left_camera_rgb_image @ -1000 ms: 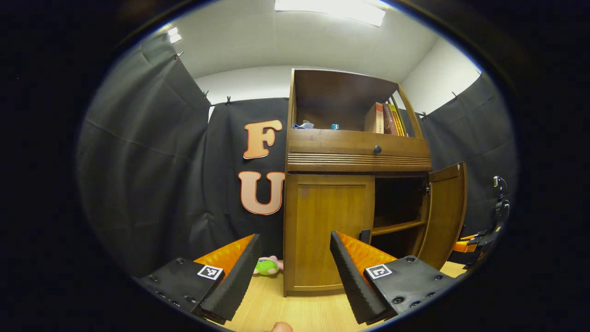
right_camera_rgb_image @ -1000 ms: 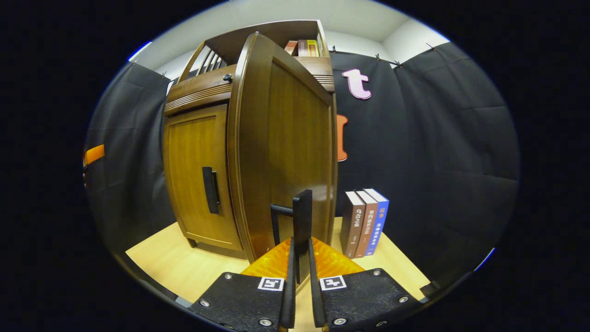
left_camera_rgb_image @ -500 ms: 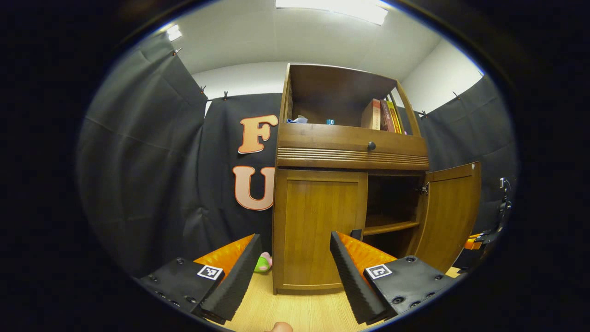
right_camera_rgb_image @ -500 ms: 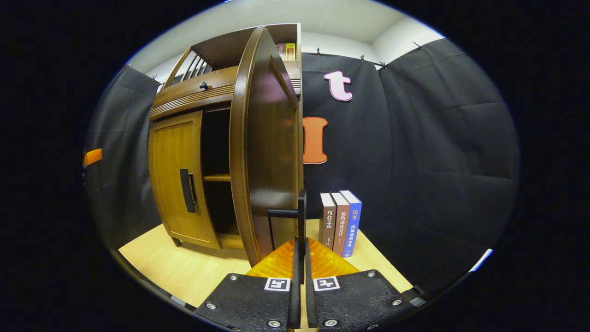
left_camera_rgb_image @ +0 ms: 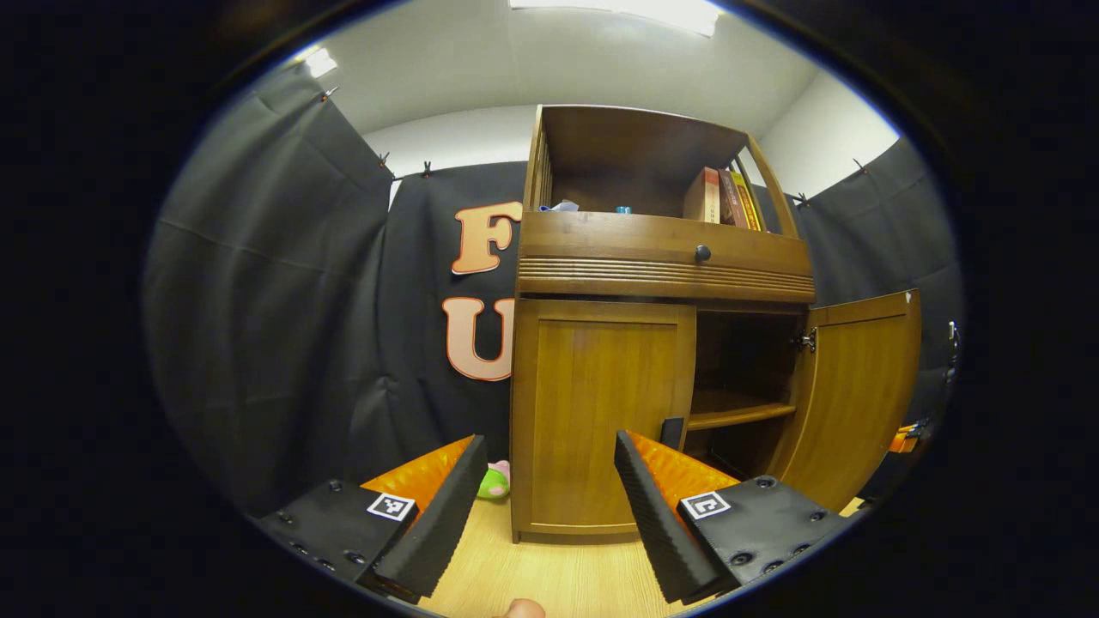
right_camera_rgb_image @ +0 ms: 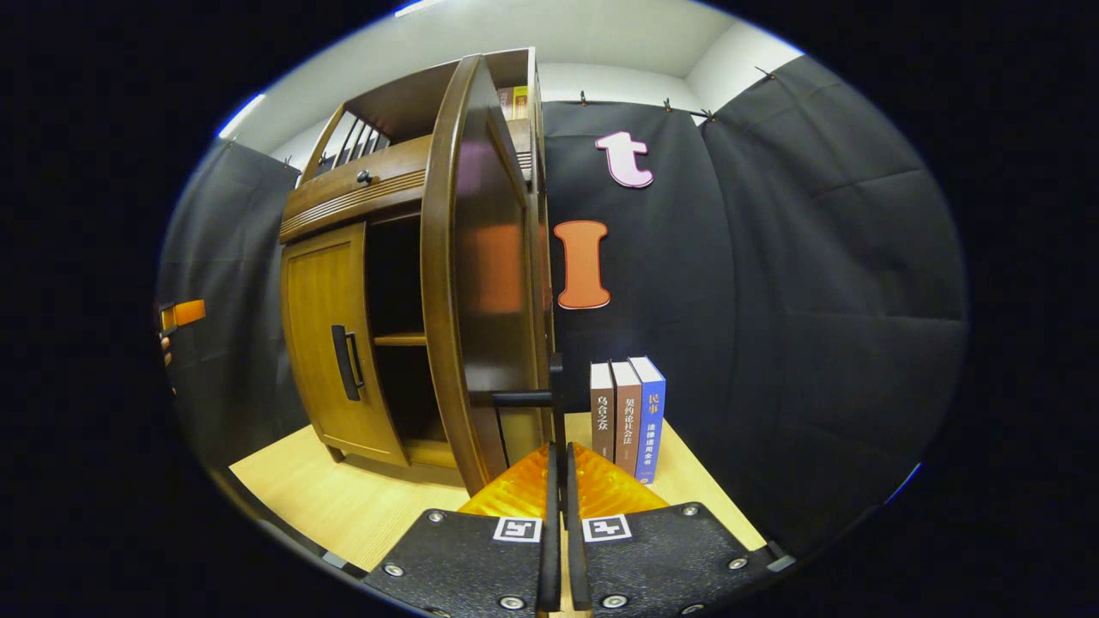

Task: Open the right door of the double-door shoe cabinet with the right hand, and open the left door with the left hand.

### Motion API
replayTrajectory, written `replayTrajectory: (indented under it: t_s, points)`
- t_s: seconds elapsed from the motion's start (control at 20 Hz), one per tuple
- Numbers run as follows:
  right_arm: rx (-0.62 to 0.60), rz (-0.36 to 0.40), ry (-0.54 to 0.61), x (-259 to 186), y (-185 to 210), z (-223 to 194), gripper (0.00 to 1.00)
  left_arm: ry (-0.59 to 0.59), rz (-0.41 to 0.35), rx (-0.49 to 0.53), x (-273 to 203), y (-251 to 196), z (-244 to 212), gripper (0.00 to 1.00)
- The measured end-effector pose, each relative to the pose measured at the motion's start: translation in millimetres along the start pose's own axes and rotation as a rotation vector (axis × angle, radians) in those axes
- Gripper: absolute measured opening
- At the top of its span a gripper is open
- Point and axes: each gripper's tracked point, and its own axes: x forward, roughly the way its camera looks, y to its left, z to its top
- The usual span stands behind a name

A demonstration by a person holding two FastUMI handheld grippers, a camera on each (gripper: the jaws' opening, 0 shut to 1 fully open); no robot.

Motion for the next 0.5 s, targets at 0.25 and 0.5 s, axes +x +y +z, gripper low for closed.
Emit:
replayTrajectory:
  t_s: [0.25,0.5]
  points:
    - [0.017,-0.037,-0.053,-18,-30,12,0.05,0.001,-0.008,-0.005,8,-16,-4,0.96]
    - [0.036,-0.071,-0.055,-35,-44,11,0.07,0.003,-0.046,-0.023,20,-47,-12,0.96]
